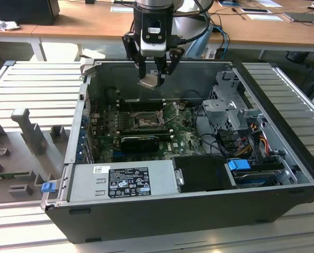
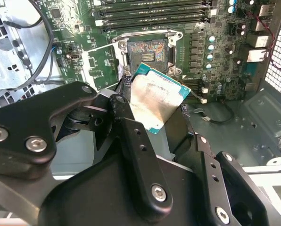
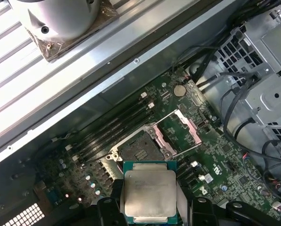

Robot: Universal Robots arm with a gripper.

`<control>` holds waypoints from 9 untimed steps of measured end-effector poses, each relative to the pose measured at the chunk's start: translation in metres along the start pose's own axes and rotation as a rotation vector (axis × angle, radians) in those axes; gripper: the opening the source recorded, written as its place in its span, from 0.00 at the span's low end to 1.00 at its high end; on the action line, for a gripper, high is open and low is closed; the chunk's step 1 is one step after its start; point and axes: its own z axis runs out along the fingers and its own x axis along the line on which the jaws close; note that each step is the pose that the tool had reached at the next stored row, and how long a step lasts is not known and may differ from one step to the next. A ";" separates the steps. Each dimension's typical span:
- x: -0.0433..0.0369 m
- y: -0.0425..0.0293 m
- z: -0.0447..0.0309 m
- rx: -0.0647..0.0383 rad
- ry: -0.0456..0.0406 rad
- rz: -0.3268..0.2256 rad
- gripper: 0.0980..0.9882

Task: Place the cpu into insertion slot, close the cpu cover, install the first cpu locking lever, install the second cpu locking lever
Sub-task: 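Place the cpu into insertion slot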

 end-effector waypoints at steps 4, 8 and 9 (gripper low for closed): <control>0.0000 0.0000 0.0000 0.000 -0.0009 0.010 0.48; 0.0001 0.0000 0.0000 -0.001 -0.0027 0.033 0.48; 0.0001 0.0001 0.0001 -0.001 -0.0033 0.040 0.48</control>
